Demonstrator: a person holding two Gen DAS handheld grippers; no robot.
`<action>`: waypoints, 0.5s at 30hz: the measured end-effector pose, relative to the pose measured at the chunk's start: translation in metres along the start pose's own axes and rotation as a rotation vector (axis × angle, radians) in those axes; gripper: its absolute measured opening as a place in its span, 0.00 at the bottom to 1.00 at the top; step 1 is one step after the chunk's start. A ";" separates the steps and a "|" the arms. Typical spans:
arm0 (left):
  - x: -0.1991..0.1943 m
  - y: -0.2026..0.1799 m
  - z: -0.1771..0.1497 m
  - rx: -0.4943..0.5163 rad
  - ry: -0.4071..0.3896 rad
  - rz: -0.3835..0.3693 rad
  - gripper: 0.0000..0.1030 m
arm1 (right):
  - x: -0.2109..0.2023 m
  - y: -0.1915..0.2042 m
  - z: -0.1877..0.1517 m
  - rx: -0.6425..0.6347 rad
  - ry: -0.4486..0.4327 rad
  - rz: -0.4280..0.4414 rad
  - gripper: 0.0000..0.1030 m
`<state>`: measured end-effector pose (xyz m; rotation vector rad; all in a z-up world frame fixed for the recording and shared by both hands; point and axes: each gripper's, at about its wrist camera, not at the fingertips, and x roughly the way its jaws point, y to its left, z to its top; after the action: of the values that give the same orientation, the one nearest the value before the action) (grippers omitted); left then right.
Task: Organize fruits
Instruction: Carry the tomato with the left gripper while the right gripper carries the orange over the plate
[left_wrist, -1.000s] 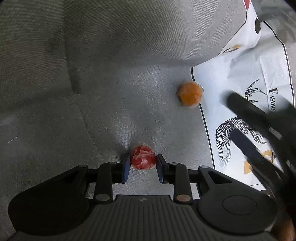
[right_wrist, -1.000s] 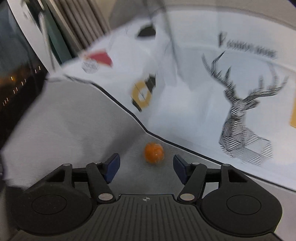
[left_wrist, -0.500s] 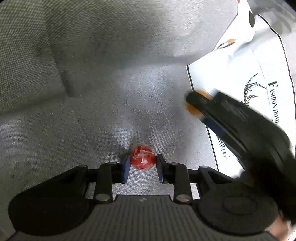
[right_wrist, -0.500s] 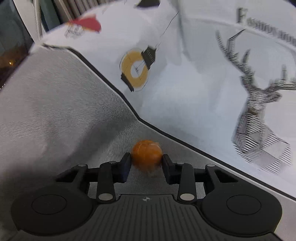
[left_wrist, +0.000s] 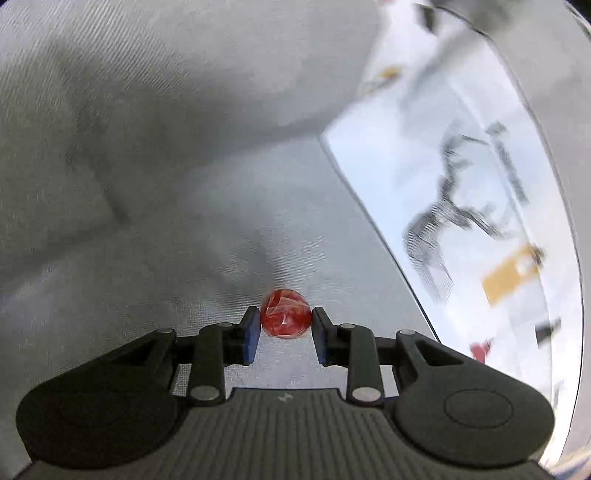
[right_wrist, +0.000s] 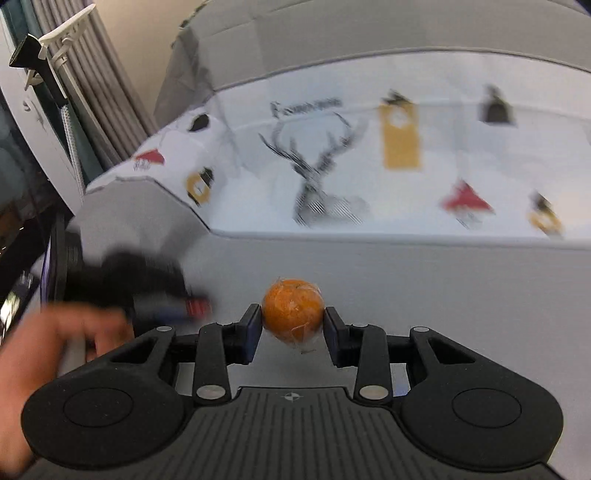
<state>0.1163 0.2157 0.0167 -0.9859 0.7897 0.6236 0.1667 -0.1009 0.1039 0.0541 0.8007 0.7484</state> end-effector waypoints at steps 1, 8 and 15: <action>-0.008 -0.004 -0.002 0.044 -0.022 0.015 0.32 | -0.015 -0.004 -0.013 0.006 -0.005 -0.017 0.37; -0.097 -0.051 -0.045 0.468 -0.162 -0.054 0.32 | -0.089 -0.024 -0.076 0.047 -0.125 -0.064 0.37; -0.143 -0.079 -0.153 0.919 -0.305 -0.185 0.32 | -0.116 -0.025 -0.094 0.044 -0.212 -0.085 0.37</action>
<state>0.0504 0.0293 0.1209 -0.1087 0.5984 0.1853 0.0654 -0.2136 0.1030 0.1354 0.6136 0.6328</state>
